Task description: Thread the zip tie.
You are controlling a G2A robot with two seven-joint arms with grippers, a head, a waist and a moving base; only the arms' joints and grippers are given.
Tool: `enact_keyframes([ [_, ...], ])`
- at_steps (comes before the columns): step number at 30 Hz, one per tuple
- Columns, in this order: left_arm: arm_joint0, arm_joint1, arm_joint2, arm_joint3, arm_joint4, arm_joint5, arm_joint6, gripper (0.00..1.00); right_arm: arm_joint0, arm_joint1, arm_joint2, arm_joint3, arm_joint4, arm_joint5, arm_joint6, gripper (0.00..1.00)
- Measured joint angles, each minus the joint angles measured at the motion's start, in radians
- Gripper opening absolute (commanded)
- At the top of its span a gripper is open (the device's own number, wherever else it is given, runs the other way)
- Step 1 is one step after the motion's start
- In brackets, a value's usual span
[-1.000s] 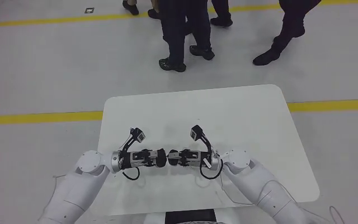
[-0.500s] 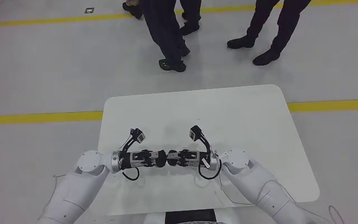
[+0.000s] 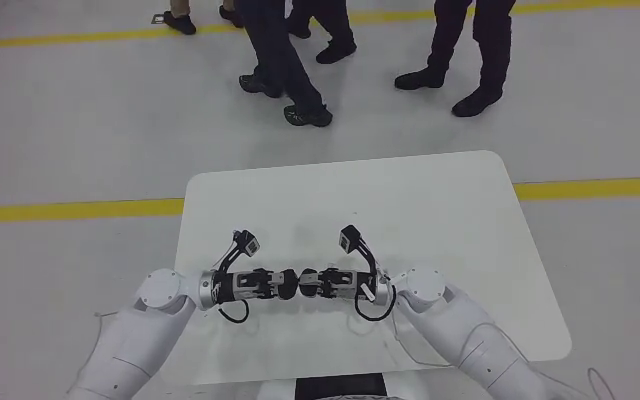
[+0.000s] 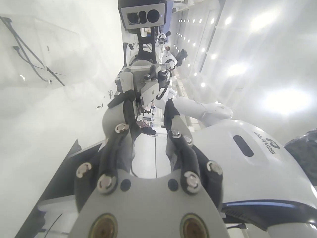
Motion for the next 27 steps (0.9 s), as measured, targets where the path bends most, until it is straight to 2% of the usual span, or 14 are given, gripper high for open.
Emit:
enact_keyframes([
  [12, -0.005, 0.003, 0.009, 0.003, -0.004, 0.001, 0.003, 0.12, -0.005, 0.002, 0.005, -0.001, -0.001, 0.007, 0.003, 0.0],
  [27, -0.015, 0.006, 0.022, 0.013, -0.009, 0.001, 0.008, 0.09, -0.005, 0.002, 0.005, -0.003, 0.008, -0.003, 0.009, 0.0],
])
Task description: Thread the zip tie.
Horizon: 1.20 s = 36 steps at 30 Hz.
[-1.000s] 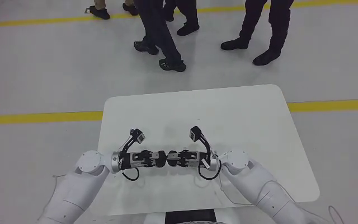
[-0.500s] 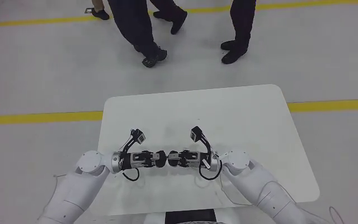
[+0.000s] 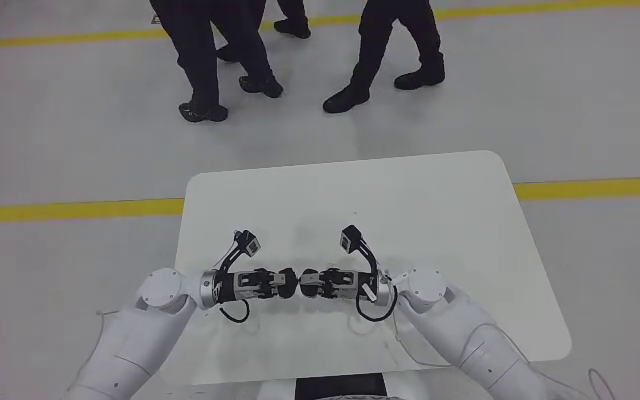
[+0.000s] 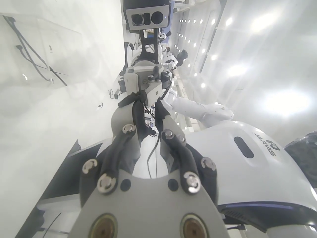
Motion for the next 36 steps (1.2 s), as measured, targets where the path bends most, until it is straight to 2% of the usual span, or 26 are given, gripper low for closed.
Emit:
enact_keyframes([
  [20, -0.01, 0.004, 0.016, 0.005, -0.004, -0.003, 0.005, 0.09, 0.002, 0.001, -0.003, -0.008, -0.005, 0.004, 0.014, 0.0],
  [27, -0.013, 0.004, 0.022, 0.008, -0.005, -0.004, 0.007, 0.05, 0.003, 0.001, -0.007, -0.012, -0.007, 0.006, 0.017, 0.0],
  [29, -0.014, 0.005, 0.024, 0.009, -0.006, -0.004, 0.008, 0.0, 0.003, 0.001, -0.007, -0.013, -0.007, 0.006, 0.017, 0.0],
  [35, -0.018, 0.006, 0.027, 0.013, -0.007, -0.004, 0.011, 0.0, 0.003, 0.002, -0.005, -0.013, -0.004, 0.005, 0.016, 0.0],
  [36, -0.019, 0.006, 0.028, 0.014, -0.007, -0.004, 0.011, 0.0, 0.003, 0.002, -0.004, -0.013, -0.003, 0.005, 0.016, 0.48],
])
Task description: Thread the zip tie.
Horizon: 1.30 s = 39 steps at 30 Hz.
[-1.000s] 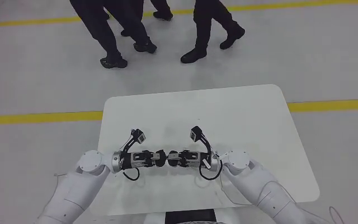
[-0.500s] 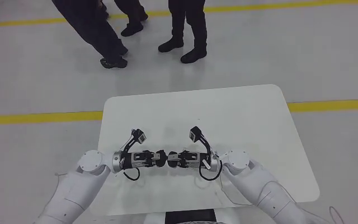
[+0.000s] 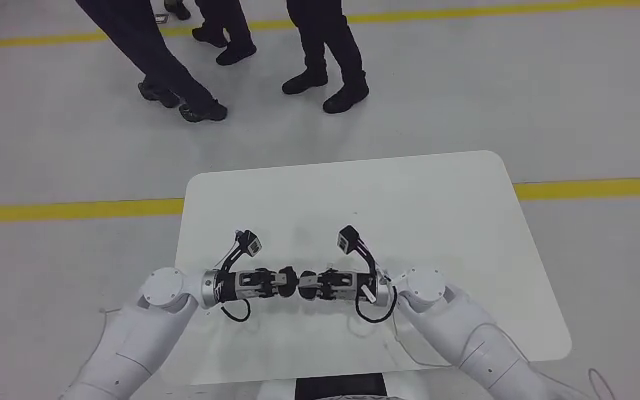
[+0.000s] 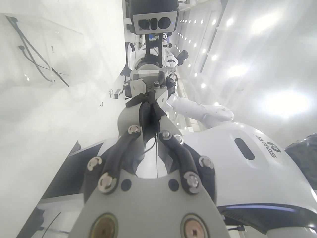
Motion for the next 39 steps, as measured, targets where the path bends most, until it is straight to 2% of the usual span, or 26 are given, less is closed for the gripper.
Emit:
enact_keyframes([
  [1, -0.001, 0.0, 0.0, 0.001, 0.0, 0.0, 0.0, 0.0, 0.0, 0.0, 0.001, 0.0, 0.001, 0.0, 0.0, 1.0],
  [7, -0.002, 0.003, -0.008, 0.003, -0.012, -0.003, -0.004, 0.0, -0.012, 0.006, 0.023, -0.003, 0.009, -0.006, -0.007, 1.0],
  [13, 0.001, 0.008, -0.022, 0.001, -0.022, -0.004, -0.01, 0.0, -0.059, 0.025, 0.08, -0.038, -0.011, -0.022, -0.027, 1.0],
  [16, 0.001, 0.009, -0.023, -0.003, -0.034, -0.007, -0.02, 0.0, -0.09, 0.034, 0.104, -0.059, -0.057, -0.032, -0.064, 1.0],
  [19, -0.002, 0.007, -0.018, -0.019, -0.064, -0.011, -0.038, 0.0, -0.095, 0.035, 0.107, -0.061, -0.066, -0.031, -0.075, 1.0],
  [25, -0.002, 0.007, -0.018, -0.019, -0.065, -0.011, -0.039, 0.0, -0.094, 0.035, 0.106, -0.061, -0.065, -0.03, -0.073, 1.0],
  [28, -0.002, 0.007, -0.02, -0.017, -0.047, -0.014, -0.011, 0.0, -0.094, 0.035, 0.106, -0.061, -0.065, -0.03, -0.073, 1.0],
  [31, 0.007, 0.012, -0.048, 0.003, -0.062, -0.029, 0.003, 0.0, -0.094, 0.035, 0.106, -0.061, -0.065, -0.03, -0.073, 1.0],
  [35, 0.032, 0.022, -0.124, 0.025, -0.096, -0.029, -0.036, 0.0, -0.094, 0.035, 0.106, -0.061, -0.065, -0.03, -0.073, 1.0],
  [39, 0.062, 0.026, -0.189, 0.028, -0.106, -0.029, -0.062, 0.0, -0.094, 0.035, 0.106, -0.061, -0.065, -0.03, -0.073, 1.0],
])
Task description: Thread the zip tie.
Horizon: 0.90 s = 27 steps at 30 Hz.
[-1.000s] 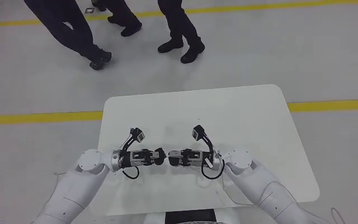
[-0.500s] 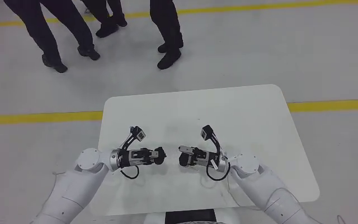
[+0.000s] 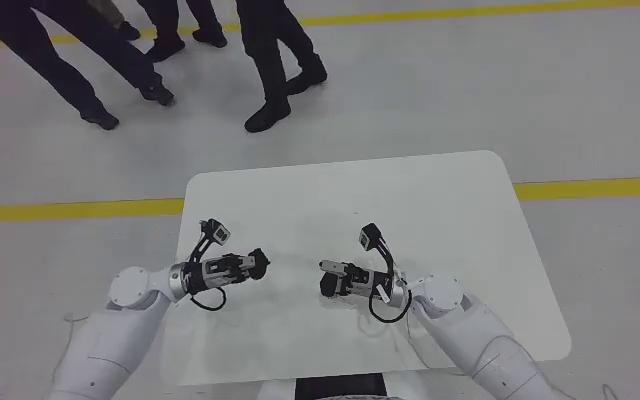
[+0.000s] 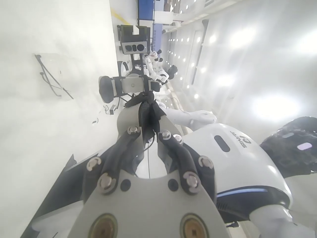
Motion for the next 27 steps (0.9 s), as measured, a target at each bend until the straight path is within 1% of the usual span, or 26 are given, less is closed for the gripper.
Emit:
enact_keyframes([
  [2, 0.013, -0.001, -0.02, -0.006, -0.002, 0.0, -0.014, 0.0, 0.0, 0.0, 0.0, 0.0, 0.0, 0.0, 0.0, 1.0],
  [4, 0.016, -0.001, -0.022, -0.007, -0.002, 0.0, -0.016, 0.0, 0.001, 0.0, 0.0, -0.002, -0.003, 0.002, -0.003, 1.0],
  [6, 0.015, -0.001, -0.021, -0.007, -0.002, 0.0, -0.015, 0.0, 0.007, 0.003, 0.0, -0.027, -0.056, 0.036, -0.033, 1.0],
  [7, 0.015, -0.001, -0.021, -0.007, -0.002, 0.0, -0.015, 0.0, 0.008, 0.006, 0.001, -0.044, -0.1, 0.065, -0.054, 1.0],
  [8, 0.015, -0.001, -0.021, -0.007, -0.002, 0.0, -0.015, 0.0, 0.006, 0.01, 0.003, -0.073, -0.16, 0.114, -0.081, 1.0],
  [10, 0.015, -0.001, -0.021, -0.007, -0.002, 0.0, -0.015, 0.0, -0.002, 0.016, 0.01, -0.121, -0.239, 0.205, -0.122, 1.0],
  [11, 0.015, -0.001, -0.021, -0.007, -0.002, 0.0, -0.015, 0.0, -0.009, 0.02, 0.013, -0.156, -0.286, 0.276, -0.145, 1.0],
  [12, 0.015, -0.001, -0.021, -0.007, -0.002, 0.0, -0.015, 0.0, -0.014, 0.022, 0.014, -0.181, -0.312, 0.327, -0.155, 1.0],
  [13, 0.015, -0.001, -0.021, -0.007, -0.002, 0.0, -0.015, 0.0, -0.018, 0.024, 0.015, -0.203, -0.33, 0.374, -0.161, 1.0],
  [14, 0.015, -0.001, -0.021, -0.007, -0.002, 0.0, -0.015, 0.0, -0.022, 0.027, 0.016, -0.226, -0.346, 0.434, -0.163, 1.0],
  [15, 0.015, -0.001, -0.021, -0.007, -0.002, 0.0, -0.015, 0.0, -0.023, 0.028, 0.014, -0.24, -0.353, 0.477, -0.156, 1.0],
  [17, 0.015, -0.001, -0.021, -0.007, -0.002, 0.0, -0.015, 0.0, -0.021, 0.029, 0.01, -0.268, -0.347, 0.542, -0.133, 1.0],
  [19, 0.015, -0.001, -0.021, -0.007, -0.002, 0.0, -0.015, 0.0, -0.02, 0.029, 0.012, -0.274, -0.342, 0.55, -0.13, 1.0],
  [25, 0.015, -0.001, -0.021, -0.007, -0.002, 0.0, -0.015, 0.0, -0.021, 0.029, 0.011, -0.273, -0.344, 0.546, -0.133, 1.0],
  [27, 0.015, -0.001, -0.021, -0.007, -0.002, 0.0, -0.015, 0.0, -0.015, 0.029, 0.002, -0.272, -0.342, 0.559, -0.12, 1.0],
])
